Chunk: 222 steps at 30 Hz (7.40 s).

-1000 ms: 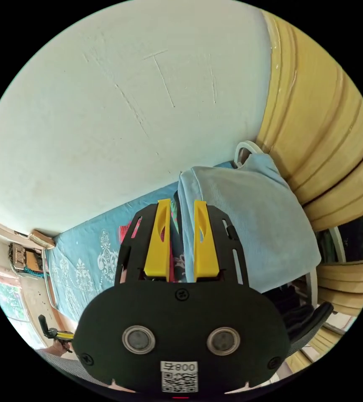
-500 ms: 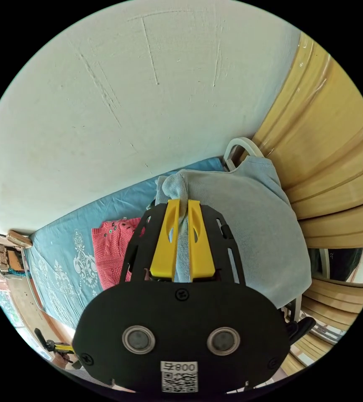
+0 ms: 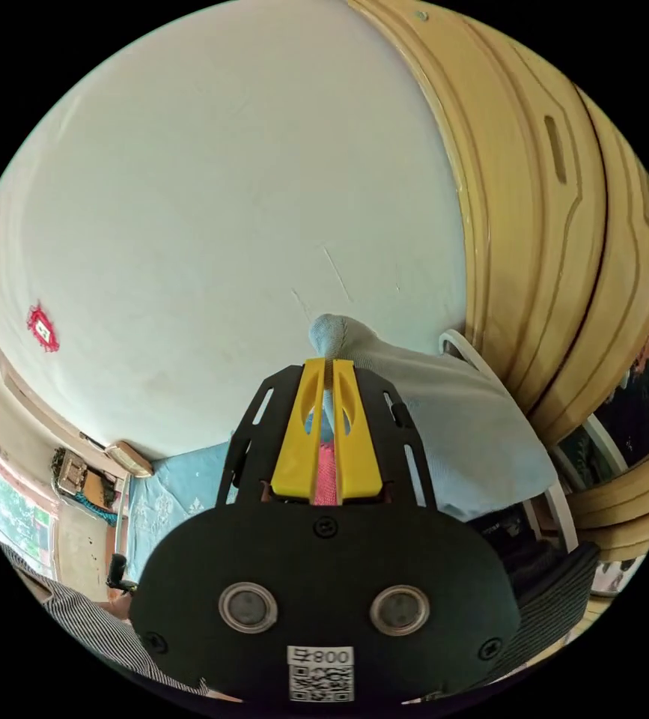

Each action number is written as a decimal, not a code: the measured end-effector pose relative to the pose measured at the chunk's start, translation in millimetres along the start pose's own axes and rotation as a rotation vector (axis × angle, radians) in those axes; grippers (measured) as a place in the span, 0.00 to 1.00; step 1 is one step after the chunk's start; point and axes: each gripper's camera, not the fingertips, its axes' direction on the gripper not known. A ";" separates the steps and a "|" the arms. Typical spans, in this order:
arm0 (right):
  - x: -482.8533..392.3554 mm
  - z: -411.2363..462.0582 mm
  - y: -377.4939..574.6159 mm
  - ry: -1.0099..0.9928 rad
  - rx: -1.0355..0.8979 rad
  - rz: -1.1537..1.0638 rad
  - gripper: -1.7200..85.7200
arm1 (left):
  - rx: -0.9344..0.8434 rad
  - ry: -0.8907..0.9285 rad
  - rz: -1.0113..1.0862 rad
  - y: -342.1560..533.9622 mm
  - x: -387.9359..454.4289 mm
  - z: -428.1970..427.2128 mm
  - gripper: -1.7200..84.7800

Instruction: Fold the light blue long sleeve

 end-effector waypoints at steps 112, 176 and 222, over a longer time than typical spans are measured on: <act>-511.8 -163.1 445.5 -1.376 -0.187 -0.724 0.04 | 1.476 0.030 0.690 954.9 -202.0 -728.1 0.05; -245.3 562.8 910.5 -0.120 -1.113 0.518 0.09 | 0.339 -0.623 -0.742 571.6 -864.5 -651.6 0.10; -280.7 614.3 1059.9 0.171 -1.221 0.067 0.05 | -0.224 -0.523 -0.749 615.5 -925.2 -435.1 0.06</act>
